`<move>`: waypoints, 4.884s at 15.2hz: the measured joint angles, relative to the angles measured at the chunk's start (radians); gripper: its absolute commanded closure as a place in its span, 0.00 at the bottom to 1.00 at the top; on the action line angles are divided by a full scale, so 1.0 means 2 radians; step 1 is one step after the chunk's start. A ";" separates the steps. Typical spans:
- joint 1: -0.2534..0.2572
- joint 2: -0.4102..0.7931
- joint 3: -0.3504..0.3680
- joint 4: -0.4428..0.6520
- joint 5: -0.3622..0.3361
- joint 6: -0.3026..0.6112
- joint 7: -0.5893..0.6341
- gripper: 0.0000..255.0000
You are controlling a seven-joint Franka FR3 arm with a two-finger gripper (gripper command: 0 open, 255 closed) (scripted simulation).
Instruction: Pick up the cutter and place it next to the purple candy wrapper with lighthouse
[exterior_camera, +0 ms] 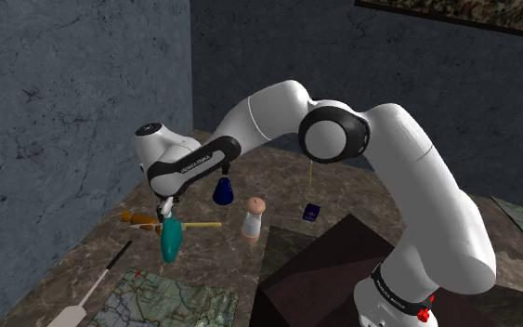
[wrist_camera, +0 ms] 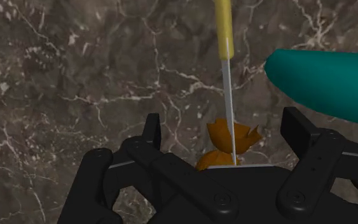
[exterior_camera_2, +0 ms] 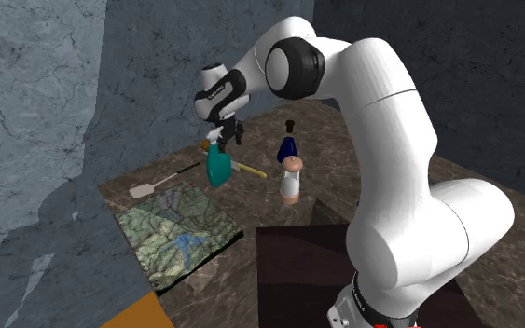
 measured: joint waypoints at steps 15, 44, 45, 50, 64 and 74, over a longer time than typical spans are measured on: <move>0.030 0.114 -0.003 0.123 -0.008 -0.005 -0.019 0.00; 0.021 0.041 0.006 0.076 -0.001 -0.044 -0.022 1.00; 0.020 0.037 0.007 0.075 0.000 -0.048 -0.023 1.00; 0.018 0.015 0.011 0.071 0.004 -0.065 -0.025 1.00; -0.007 -0.070 0.020 0.000 0.014 -0.078 -0.038 1.00; -0.099 -0.214 0.018 -0.240 0.025 0.026 -0.093 1.00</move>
